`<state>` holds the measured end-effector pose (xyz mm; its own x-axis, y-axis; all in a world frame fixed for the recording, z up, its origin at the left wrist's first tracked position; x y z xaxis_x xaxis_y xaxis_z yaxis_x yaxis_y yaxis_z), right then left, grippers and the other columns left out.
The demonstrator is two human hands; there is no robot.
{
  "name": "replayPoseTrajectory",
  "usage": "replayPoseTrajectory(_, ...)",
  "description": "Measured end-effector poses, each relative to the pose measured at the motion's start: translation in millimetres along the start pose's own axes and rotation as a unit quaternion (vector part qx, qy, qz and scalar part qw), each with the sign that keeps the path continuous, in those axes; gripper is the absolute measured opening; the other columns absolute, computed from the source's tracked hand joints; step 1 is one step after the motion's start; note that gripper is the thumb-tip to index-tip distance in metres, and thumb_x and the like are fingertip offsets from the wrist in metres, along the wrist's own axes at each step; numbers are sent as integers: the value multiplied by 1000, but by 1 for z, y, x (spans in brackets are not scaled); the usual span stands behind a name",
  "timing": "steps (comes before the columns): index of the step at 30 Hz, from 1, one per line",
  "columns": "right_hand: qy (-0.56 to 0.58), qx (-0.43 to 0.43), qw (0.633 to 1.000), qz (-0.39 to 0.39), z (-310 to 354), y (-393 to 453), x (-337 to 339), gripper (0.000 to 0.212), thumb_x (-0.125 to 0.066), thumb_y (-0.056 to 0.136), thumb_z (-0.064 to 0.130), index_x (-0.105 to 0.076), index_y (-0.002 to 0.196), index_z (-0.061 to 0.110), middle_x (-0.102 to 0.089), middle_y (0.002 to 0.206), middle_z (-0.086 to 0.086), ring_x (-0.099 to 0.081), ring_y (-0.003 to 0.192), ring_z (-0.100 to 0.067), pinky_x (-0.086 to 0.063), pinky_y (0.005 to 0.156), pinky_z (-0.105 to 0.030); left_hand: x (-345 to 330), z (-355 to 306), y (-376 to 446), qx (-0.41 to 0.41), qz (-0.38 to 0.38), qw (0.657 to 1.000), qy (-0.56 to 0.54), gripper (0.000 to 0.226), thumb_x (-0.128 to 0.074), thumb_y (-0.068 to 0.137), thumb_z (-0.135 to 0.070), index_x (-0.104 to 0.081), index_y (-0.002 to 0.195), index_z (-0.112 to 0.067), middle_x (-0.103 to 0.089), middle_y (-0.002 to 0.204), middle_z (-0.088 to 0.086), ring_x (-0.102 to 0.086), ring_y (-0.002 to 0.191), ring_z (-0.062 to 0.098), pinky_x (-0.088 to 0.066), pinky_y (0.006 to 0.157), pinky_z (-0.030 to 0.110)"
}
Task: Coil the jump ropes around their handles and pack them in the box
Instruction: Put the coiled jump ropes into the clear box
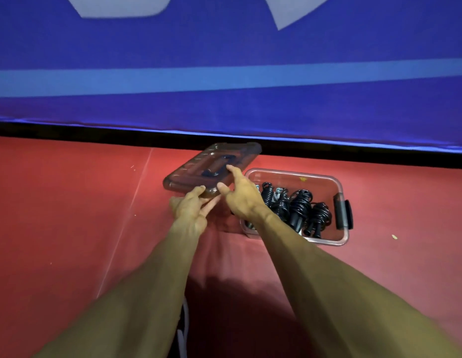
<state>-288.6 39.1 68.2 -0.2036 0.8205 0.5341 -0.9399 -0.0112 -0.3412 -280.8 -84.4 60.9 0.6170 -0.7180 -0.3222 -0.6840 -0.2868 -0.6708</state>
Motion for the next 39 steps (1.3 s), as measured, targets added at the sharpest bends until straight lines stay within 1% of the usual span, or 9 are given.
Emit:
replayPoseTrajectory(2, -17, 22, 999, -45, 7, -6, 7, 58, -51, 102, 33, -31, 154, 18, -51, 144, -16, -45, 134, -33, -36, 113, -43, -2, -8, -7, 3, 30, 999, 15, 14, -56, 92, 12, -57, 102, 3, -68, 79, 18, -70, 71, 29, -63, 68, 47)
replayPoseTrajectory(6, -113, 68, 987, -95, 3, -24, 23, 52, -47, 103, 38, -38, 149, 16, -54, 136, -16, -42, 129, -34, -36, 109, -48, -11, -19, -14, -10, 53, 996, 74, 13, -52, 92, 6, -55, 98, -6, -66, 86, 15, -67, 76, 24, -61, 55, 33)
replayPoseTrajectory(13, -311, 132, 932, -132, -25, -52, 68, 37, -72, 89, 32, -54, 119, 18, -44, 115, -6, -41, 107, -27, -38, 88, -38, -37, -3, -29, -67, 82, 965, 239, 26, -45, 93, 1, -52, 78, -20, -52, 67, -1, -51, 57, 11, -49, 52, 24)
replayPoseTrajectory(16, -345, 125, 924, -105, -35, -58, 82, 43, -77, 84, 38, -53, 112, 17, -39, 117, -6, -38, 108, -26, -31, 84, -37, -55, 16, -31, -120, 97, 935, 318, 27, -44, 93, 0, -62, 85, -19, -55, 59, -8, -49, 51, 7, -44, 51, 22)
replayPoseTrajectory(23, -297, 83, 951, -26, -86, -65, 86, 45, -76, 85, 33, -52, 120, 17, -40, 127, -6, -40, 117, -28, -39, 100, -49, -76, 79, -19, -216, 15, 826, 520, 20, -62, 93, -9, -68, 112, -9, -69, 102, 10, -63, 100, 28, -48, 87, 32)
replayPoseTrajectory(26, -276, 79, 958, -14, -100, -60, 82, 41, -75, 87, 27, -54, 120, 16, -43, 130, -4, -43, 121, -27, -37, 104, -52, -70, 94, -17, -219, -28, 795, 566, 23, -60, 97, -13, -64, 119, -6, -56, 127, 18, -53, 121, 36, -42, 101, 37)
replayPoseTrajectory(29, -277, 77, 957, 22, -106, -55, 71, 28, -71, 89, 23, -61, 114, 14, -48, 128, -4, -45, 120, -26, -36, 106, -51, -51, 96, -11, -184, -52, 769, 611, 36, -56, 95, -4, -57, 130, -11, -44, 137, 18, -46, 127, 39, -41, 104, 41)
replayPoseTrajectory(33, -277, 62, 959, 18, -112, -49, 55, 20, -68, 91, 20, -64, 111, 17, -52, 124, -2, -49, 118, -26, -39, 101, -47, -36, 100, 1, -114, 3, 765, 634, 53, -52, 93, 4, -47, 143, -13, -54, 138, 16, -55, 124, 34, -43, 103, 35)
replayPoseTrajectory(39, -210, 4, 976, -61, -131, -40, 66, 35, -65, 94, 15, -53, 127, 10, -46, 126, -9, -51, 112, -27, -47, 102, -44, -44, 92, 12, -127, 0, 775, 619, 24, -60, 99, -32, -61, 111, -11, -61, 123, 15, -60, 110, 36, -50, 100, 44)
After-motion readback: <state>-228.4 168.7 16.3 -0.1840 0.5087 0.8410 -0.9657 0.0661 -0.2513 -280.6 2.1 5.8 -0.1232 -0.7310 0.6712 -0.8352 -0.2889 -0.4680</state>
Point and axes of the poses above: each hand's wrist, its own y-axis towards the middle knuckle, its own x-axis out of the back of the hand, z = x × y, the point moved 2 cm from there along y, towards the middle knuckle
